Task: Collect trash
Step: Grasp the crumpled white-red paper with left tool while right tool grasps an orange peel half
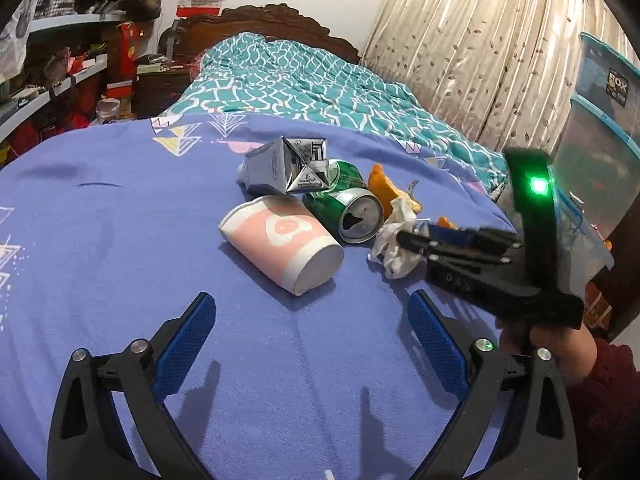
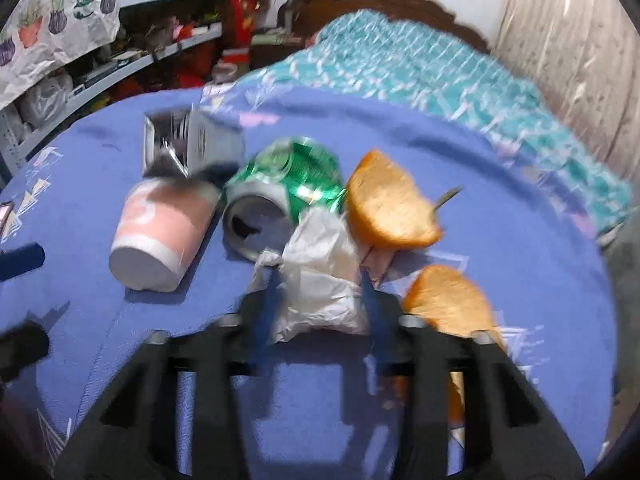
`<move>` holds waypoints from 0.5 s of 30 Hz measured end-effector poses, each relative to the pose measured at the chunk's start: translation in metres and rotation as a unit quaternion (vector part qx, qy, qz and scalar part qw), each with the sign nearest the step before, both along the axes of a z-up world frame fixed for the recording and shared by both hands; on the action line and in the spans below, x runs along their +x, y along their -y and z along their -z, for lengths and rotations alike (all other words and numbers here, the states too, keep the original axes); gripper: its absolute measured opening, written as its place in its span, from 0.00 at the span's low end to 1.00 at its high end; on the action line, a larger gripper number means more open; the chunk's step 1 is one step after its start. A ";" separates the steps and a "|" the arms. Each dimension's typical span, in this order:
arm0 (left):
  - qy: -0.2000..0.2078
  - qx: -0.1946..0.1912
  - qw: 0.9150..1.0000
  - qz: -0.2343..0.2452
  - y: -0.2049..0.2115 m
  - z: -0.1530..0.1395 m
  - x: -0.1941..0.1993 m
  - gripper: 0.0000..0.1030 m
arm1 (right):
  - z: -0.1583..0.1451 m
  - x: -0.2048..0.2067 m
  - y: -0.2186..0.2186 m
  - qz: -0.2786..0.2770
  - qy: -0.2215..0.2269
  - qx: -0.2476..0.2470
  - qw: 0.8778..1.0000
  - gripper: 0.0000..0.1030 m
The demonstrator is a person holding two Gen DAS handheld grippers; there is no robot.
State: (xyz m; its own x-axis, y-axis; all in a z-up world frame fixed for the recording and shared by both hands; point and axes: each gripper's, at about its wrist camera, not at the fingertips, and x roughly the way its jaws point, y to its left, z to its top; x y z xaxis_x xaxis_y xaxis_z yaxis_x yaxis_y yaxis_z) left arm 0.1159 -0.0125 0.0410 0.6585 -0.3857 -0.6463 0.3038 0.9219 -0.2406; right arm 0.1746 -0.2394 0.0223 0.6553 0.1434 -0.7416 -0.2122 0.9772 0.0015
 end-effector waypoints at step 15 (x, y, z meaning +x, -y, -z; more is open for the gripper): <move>-0.052 -0.012 0.988 0.147 0.089 0.017 -0.002 0.92 | -0.015 -0.117 0.121 0.081 0.047 0.206 0.974 0.91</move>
State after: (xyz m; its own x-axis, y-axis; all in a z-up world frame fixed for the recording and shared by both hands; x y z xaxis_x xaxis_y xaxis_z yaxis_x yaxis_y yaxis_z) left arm 0.1141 -0.1016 0.0238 0.4460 -0.5666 -0.6928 0.5309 0.7907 -0.3049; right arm 0.0576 -0.3606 0.0378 0.7571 0.3041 -0.5782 -0.0727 0.9188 0.3880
